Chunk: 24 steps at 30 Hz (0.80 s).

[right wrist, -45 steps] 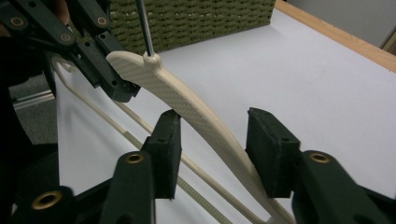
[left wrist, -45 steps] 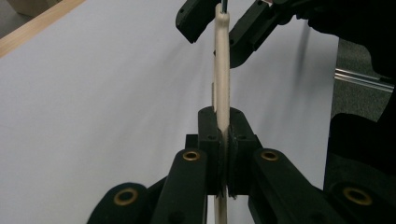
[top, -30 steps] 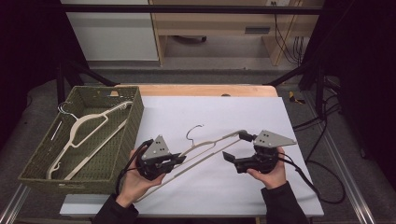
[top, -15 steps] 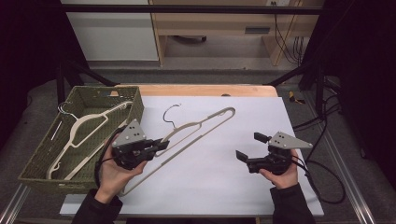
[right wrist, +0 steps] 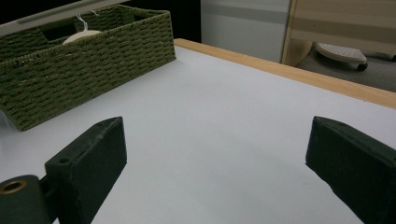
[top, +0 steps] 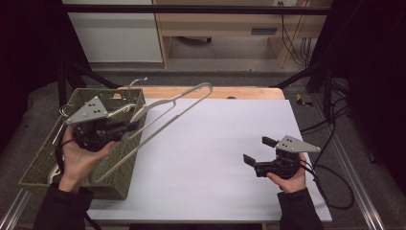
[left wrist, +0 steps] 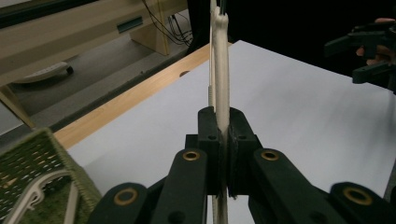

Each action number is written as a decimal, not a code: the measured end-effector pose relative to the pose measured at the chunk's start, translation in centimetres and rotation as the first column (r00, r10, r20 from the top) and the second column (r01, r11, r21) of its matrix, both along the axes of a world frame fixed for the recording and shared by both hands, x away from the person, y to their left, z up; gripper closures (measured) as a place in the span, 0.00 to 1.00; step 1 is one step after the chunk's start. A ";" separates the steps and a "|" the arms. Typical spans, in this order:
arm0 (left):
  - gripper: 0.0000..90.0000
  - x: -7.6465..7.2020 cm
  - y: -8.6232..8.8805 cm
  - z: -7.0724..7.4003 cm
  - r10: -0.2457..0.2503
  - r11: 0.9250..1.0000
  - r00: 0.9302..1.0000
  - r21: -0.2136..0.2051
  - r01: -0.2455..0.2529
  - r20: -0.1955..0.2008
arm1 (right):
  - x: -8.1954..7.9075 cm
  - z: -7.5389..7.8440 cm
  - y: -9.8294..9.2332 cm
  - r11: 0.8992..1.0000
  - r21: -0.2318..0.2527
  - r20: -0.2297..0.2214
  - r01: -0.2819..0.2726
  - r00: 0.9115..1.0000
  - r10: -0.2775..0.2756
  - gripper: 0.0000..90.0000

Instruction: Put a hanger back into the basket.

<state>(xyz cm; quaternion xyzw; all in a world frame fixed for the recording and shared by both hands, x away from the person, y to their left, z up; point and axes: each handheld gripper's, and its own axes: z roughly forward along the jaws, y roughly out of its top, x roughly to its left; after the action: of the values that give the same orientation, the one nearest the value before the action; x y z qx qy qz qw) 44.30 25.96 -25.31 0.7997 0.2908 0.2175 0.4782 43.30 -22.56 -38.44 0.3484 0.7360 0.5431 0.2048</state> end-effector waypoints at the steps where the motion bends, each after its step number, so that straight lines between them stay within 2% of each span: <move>1: 0.96 0.3 0.6 0.1 0.012 1.000 1.000 0.002 -0.012 0.001 | 0.0 0.0 0.0 1.000 0.002 -0.001 0.003 1.000 -0.003 0.06; 11: 0.96 2.3 5.0 0.2 0.077 0.996 0.997 0.054 -0.077 0.012 | 0.0 0.0 -0.1 1.000 0.000 0.000 0.010 1.000 -0.010 0.07; 17: 0.96 3.5 7.5 -0.6 0.102 0.992 0.995 0.076 -0.102 0.006 | 0.0 0.0 -0.1 1.000 -0.004 0.000 0.010 1.000 -0.010 0.07; 20: 0.96 3.9 9.0 -1.1 0.115 0.991 0.993 0.064 -0.114 -0.010 | 0.0 -0.1 -0.1 1.000 -0.003 0.000 0.012 1.000 -0.012 0.07; 24: 0.96 4.4 10.7 -2.0 0.138 0.988 0.990 0.074 -0.136 -0.023 | 0.1 -0.2 -0.1 1.000 -0.006 -0.004 0.011 1.000 -0.011 0.07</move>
<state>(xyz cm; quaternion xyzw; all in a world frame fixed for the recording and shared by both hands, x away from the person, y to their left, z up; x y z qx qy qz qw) 48.67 36.63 -27.30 0.7976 0.3436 0.2490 0.4287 43.39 -22.65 -38.60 0.3528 0.7360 0.5393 0.2073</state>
